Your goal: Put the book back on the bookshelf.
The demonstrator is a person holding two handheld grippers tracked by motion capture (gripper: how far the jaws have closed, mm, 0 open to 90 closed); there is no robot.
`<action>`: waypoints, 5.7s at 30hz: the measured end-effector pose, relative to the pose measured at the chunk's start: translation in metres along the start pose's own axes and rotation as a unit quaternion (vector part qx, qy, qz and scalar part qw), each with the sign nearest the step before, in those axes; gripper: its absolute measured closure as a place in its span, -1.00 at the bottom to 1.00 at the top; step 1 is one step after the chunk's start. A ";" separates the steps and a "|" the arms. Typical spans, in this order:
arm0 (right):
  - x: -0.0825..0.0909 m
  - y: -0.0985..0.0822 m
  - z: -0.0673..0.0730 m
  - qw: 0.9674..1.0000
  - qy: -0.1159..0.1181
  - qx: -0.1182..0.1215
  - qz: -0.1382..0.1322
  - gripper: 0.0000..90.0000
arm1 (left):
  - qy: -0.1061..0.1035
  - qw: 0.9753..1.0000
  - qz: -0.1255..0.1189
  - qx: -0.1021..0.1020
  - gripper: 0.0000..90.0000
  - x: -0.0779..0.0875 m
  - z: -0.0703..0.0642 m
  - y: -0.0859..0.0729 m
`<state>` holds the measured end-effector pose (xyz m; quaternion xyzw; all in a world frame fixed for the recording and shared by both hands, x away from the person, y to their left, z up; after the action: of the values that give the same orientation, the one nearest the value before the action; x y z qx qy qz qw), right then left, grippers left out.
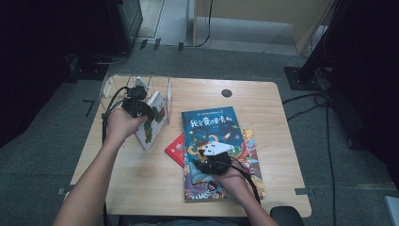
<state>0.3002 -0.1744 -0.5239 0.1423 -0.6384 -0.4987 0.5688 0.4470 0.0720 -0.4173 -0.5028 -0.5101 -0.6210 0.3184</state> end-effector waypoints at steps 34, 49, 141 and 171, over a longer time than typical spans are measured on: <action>0.000 0.000 0.000 1.000 0.001 -0.001 0.001 0.21 | 0.029 0.999 -0.016 0.031 0.70 -0.024 -0.003 0.054; 0.000 0.000 -0.001 1.000 0.001 0.000 0.000 0.21 | 0.029 0.999 -0.016 0.040 0.68 -0.035 -0.002 0.066; 0.004 0.001 -0.005 1.000 0.006 -0.017 0.001 0.24 | -0.021 0.998 -0.056 -0.014 0.32 0.025 -0.002 0.039; 0.039 -0.002 -0.034 0.998 -0.029 -0.056 -0.011 0.37 | -0.063 0.992 -0.095 -0.046 0.59 0.016 -0.014 -0.015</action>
<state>0.3170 -0.2212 -0.5080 0.1027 -0.6241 -0.5441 0.5513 0.4241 0.0644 -0.4062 -0.5042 -0.5456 -0.6384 0.2013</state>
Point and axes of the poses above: each handheld gripper's, and its own axes: x roughly backward along the jaws, y roughly out of its top, z roughly to its left, the point moved 4 cm from there along -x, roughly forward along the jaws, and after that the axes turned 11 degrees about y, right-handed, at the moved point
